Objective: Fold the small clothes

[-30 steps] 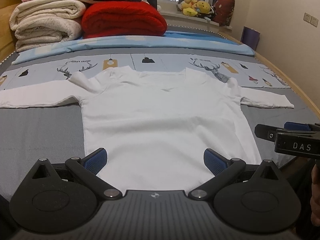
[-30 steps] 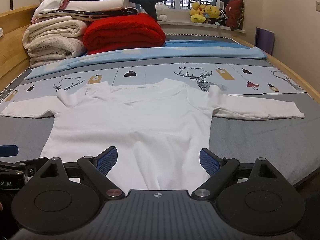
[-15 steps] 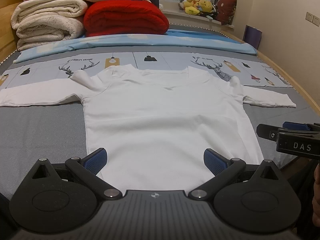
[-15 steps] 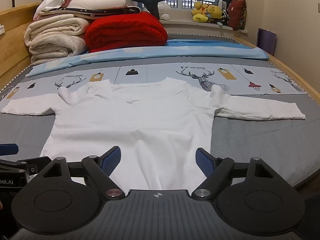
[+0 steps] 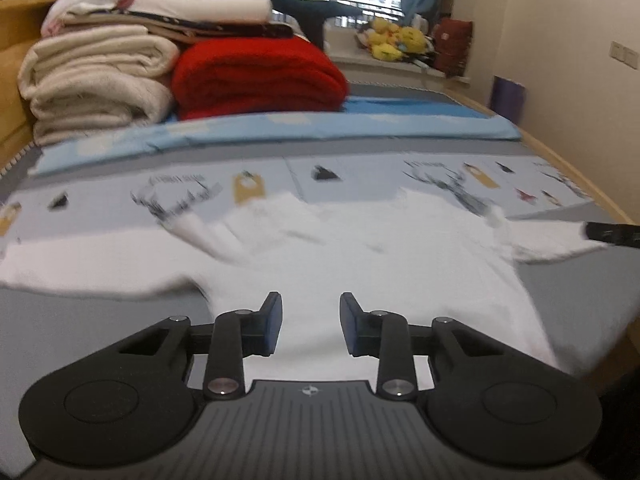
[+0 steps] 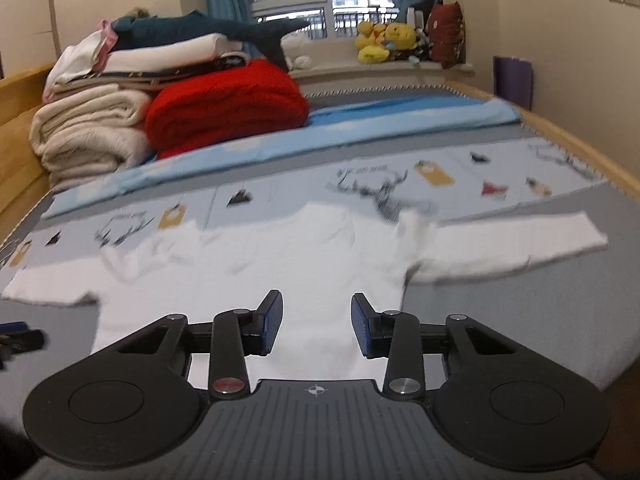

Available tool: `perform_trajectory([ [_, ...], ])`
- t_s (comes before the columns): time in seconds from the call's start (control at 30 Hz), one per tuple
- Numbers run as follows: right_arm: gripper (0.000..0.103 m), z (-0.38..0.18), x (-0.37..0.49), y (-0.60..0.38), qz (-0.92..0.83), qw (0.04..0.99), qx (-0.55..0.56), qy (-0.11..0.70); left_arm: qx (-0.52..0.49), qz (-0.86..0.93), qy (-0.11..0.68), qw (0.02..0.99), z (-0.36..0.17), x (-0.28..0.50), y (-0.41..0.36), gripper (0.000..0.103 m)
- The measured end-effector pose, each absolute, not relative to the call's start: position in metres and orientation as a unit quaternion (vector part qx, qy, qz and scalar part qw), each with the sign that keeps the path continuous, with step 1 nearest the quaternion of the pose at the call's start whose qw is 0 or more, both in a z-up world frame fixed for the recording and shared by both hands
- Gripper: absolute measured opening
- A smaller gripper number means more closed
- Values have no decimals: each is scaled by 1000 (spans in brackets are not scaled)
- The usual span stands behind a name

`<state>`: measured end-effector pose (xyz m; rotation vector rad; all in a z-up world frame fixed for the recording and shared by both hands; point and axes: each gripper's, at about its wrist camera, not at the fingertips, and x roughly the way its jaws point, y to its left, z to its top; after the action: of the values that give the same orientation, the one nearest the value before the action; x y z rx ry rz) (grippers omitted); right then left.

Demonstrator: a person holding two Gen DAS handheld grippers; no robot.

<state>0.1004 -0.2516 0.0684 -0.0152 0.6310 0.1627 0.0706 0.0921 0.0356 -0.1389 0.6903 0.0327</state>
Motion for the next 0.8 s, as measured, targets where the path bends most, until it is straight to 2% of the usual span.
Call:
perform_trajectory([
  [0.13, 39, 71, 155, -263, 71, 949, -13, 307, -77, 38, 350, 933, 27, 132, 139, 29],
  [0.2, 39, 63, 183, -264, 69, 947, -11, 314, -77, 47, 361, 928, 15, 160, 155, 29],
  [0.5, 40, -14, 294, -241, 98, 917, -26, 387, -150, 48, 399, 903, -57, 267, 203, 28],
  [0.7, 52, -56, 355, -224, 88, 906, -35, 412, -166, 55, 409, 895, -90, 313, 215, 32],
  [0.73, 56, -64, 364, -222, 87, 902, -34, 421, -168, 61, 410, 894, -93, 319, 217, 42],
  [0.77, 57, -72, 372, -220, 86, 898, -40, 430, -170, 67, 411, 893, -96, 324, 218, 57],
  [0.8, 58, -79, 377, -218, 85, 896, -48, 433, -175, 68, 411, 892, -99, 331, 220, 63],
])
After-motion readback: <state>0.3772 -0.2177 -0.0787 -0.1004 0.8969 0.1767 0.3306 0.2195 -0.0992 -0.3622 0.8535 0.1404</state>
